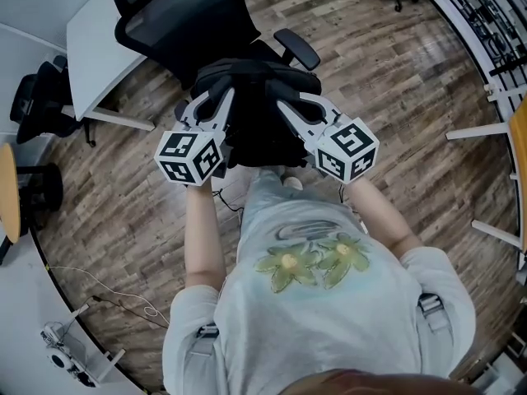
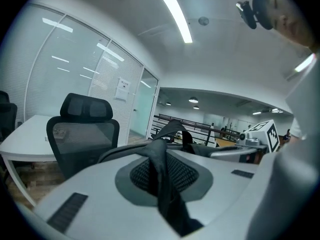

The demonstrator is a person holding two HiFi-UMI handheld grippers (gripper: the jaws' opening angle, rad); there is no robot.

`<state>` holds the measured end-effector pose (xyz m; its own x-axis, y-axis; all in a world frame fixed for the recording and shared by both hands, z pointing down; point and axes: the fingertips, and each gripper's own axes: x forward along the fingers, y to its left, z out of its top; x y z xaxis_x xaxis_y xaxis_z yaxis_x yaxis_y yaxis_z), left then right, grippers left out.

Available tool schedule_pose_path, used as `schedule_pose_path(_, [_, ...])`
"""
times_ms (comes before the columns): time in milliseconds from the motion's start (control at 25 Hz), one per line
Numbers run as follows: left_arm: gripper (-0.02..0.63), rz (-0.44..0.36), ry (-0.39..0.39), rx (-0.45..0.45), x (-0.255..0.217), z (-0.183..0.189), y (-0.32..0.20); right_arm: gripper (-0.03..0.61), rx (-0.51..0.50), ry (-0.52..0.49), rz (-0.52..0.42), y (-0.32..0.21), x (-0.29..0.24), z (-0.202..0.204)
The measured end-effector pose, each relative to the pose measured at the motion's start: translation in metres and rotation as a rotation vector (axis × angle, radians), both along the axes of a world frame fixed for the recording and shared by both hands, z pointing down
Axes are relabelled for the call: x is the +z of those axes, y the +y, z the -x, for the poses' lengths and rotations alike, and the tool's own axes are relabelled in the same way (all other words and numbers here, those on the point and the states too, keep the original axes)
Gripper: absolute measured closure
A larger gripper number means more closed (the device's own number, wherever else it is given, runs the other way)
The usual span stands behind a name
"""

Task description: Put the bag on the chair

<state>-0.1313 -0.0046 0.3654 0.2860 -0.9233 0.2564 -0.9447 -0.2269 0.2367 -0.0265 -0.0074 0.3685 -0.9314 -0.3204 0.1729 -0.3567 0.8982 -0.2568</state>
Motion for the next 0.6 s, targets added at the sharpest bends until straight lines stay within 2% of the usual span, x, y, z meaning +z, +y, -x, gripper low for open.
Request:
schedule_pose_path(280, [0.552, 0.014, 0.054, 0.054, 0.01, 0.027, -0.037, 0.529, 0.043, -0.003, 0.03, -0.021, 0.004, 0.026])
schedule_pose_path(600, [0.552, 0.044, 0.061, 0.132, 0.029, 0.06, -0.08, 0.53, 0.097, 0.007, 0.103, -0.061, 0.027, 0.059])
